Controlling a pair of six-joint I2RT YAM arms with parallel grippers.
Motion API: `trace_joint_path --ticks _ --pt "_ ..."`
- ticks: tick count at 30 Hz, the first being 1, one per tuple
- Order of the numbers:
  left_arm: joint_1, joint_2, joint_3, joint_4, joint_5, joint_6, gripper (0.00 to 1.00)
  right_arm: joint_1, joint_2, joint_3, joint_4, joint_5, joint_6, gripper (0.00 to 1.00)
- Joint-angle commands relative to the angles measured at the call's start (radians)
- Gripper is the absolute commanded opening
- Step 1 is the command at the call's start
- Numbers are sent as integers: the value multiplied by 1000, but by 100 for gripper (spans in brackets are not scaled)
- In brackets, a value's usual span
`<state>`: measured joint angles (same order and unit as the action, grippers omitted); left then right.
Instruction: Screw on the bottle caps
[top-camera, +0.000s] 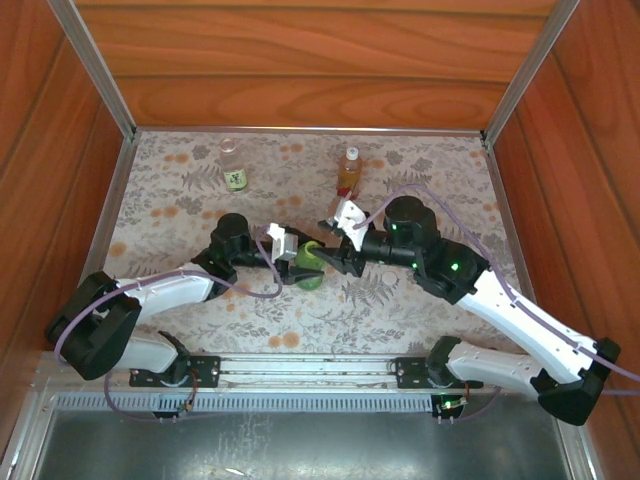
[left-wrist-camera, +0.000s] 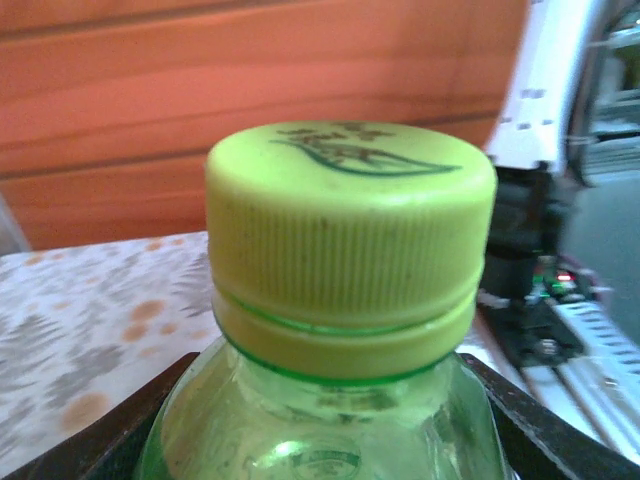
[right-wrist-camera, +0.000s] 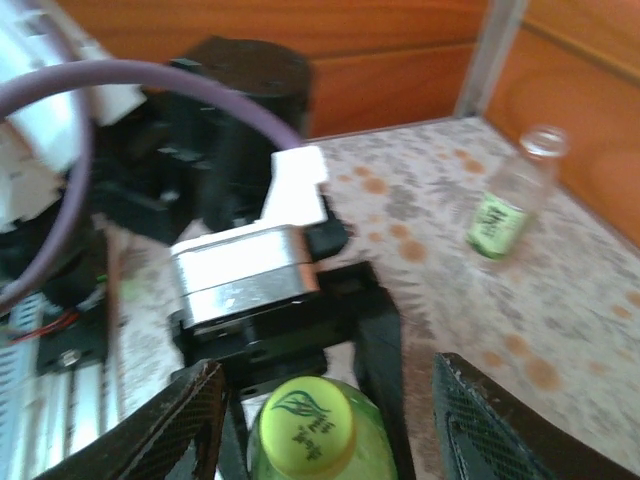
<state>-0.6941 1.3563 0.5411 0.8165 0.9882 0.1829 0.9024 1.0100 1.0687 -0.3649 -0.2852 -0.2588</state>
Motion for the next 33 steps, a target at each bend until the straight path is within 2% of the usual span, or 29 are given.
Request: trace_joint_path --ticks 1,12,19,22,24,25,28,33 --pt "2 -12 18 25 187 -33 62 -5 35 49 -117 -211 -97 59" --pt "-4 -12 26 22 225 -55 62 -7 105 69 -132 -233 -121 48" --pt "-4 -8 25 23 203 -51 62 -7 106 63 -110 -229 -107 30" --pt "-4 -9 18 23 141 -47 62 -7 100 48 -77 -194 -77 23" --pt "-3 -21 10 22 53 -28 62 -7 93 32 -36 -125 -34 18" --pt "-2 -29 4 21 -16 -22 62 -7 92 22 -6 -53 2 15" --pt "-1 -50 -12 21 -206 9 62 -7 110 10 52 257 132 3" --pt "1 -72 -30 18 -462 29 62 -4 105 -43 130 503 280 3"
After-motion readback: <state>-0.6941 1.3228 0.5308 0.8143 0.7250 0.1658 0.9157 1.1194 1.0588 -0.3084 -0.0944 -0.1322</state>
